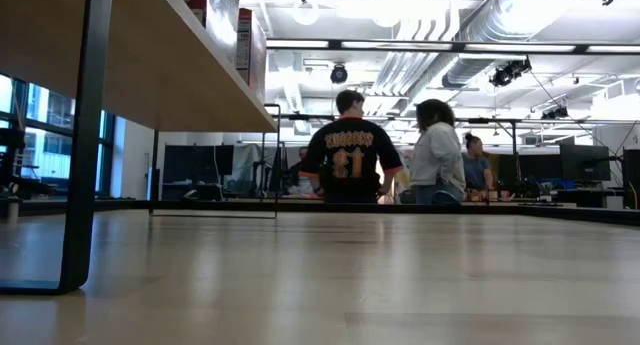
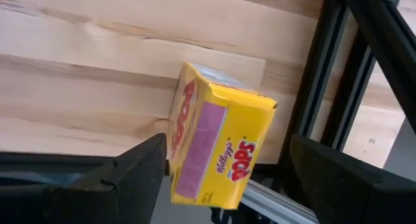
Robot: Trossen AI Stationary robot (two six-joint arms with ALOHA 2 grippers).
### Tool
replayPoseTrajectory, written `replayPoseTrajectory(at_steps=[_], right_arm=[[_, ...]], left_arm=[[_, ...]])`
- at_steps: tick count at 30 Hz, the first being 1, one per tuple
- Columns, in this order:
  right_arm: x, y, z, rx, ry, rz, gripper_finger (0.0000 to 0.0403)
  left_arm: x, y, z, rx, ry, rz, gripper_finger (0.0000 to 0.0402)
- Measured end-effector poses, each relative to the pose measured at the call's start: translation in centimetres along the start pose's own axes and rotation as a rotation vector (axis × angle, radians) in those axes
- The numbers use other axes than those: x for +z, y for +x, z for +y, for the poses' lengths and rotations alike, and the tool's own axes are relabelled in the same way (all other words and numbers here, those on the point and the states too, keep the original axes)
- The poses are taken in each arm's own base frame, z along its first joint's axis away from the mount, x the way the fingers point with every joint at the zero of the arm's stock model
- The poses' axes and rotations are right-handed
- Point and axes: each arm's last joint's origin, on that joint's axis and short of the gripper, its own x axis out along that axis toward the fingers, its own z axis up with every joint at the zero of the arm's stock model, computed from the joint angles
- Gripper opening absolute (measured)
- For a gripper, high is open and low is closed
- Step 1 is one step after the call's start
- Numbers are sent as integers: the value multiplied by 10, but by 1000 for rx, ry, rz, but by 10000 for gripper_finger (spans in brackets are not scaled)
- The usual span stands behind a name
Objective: Stack cereal on shelf
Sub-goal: Put the yellow cereal box on the shelf aligned with the yellow cereal box
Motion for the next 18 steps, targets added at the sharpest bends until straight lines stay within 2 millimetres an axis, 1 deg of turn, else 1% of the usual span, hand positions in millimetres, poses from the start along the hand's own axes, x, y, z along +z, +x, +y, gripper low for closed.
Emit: replayPoseTrajectory(at_steps=[12,18], right_arm=[[-9,27,13,-80,2,-59,305],[-9,29,15,-63,-10,-89,300]], left_arm=[[0,0,0,0,0,1,0],[0,0,0,-1,-1,0,0]])
